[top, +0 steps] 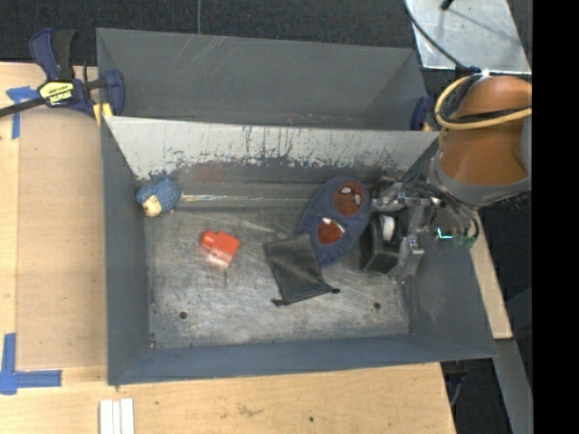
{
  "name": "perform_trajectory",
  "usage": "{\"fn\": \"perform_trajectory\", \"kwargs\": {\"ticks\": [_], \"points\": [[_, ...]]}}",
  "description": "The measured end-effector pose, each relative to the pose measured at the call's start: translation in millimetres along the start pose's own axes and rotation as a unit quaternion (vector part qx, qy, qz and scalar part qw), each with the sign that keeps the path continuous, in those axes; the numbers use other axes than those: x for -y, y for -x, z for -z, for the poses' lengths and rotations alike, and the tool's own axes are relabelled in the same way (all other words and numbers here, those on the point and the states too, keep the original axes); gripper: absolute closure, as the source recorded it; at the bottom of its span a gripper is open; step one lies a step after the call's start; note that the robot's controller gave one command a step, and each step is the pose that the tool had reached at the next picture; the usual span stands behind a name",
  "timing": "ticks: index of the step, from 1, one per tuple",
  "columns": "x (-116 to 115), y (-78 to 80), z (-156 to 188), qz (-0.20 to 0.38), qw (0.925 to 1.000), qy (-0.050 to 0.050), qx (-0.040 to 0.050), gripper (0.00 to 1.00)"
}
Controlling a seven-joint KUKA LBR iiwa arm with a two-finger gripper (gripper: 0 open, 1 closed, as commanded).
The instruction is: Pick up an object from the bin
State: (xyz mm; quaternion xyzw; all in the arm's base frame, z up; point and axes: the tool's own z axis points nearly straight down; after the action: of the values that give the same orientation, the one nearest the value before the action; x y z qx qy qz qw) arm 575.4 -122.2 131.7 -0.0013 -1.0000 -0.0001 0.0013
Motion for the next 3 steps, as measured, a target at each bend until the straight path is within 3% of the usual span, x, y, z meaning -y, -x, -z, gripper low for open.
{"fn": "perform_trajectory", "kwargs": {"ticks": [1,2,3], "points": [[-42,28.4,-31,0.03,0.9995,-0.005,0.0062,0.0],[-43,27.1,-35,0.006,0.9999,-0.005,0.0131,0.0],[-101,-38.6,-27,-0.071,0.9975,0.001,0.0017,0.0]]}}
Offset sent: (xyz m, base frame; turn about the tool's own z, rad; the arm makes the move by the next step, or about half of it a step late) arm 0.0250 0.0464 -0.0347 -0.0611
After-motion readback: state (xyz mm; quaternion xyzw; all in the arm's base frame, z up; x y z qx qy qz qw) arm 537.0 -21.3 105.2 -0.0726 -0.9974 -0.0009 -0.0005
